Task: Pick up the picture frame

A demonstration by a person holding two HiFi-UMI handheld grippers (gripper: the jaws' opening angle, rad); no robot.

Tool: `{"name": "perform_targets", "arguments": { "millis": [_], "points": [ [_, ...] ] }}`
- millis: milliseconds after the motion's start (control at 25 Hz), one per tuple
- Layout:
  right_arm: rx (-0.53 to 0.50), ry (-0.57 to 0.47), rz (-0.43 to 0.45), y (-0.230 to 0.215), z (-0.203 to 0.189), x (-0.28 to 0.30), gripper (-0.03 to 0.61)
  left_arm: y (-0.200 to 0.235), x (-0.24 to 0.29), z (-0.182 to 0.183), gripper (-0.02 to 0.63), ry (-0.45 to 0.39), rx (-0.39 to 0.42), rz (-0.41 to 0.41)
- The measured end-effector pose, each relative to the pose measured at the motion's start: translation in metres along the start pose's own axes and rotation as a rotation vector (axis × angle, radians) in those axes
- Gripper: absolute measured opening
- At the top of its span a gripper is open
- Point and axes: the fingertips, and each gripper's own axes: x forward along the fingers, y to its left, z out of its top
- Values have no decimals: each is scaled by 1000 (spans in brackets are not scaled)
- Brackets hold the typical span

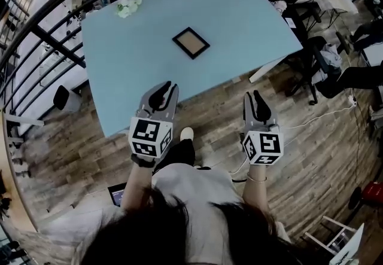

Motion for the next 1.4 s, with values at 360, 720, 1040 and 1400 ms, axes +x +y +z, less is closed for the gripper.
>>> {"name": "perform_targets", "arguments": {
  "millis": [360,720,1040,1400],
  "points": [
    [10,17,4,-9,13,75,77,47,58,16,83,11,-10,-14],
    [-1,69,38,2,12,131,89,78,86,3,91,61,-60,-24],
    [-11,95,120,-16,7,199,89,106,134,2,97,66,-104,53],
    [-63,120,318,-38,24,298,89,142,199,31,101,16,-166,211]
  ]
}}
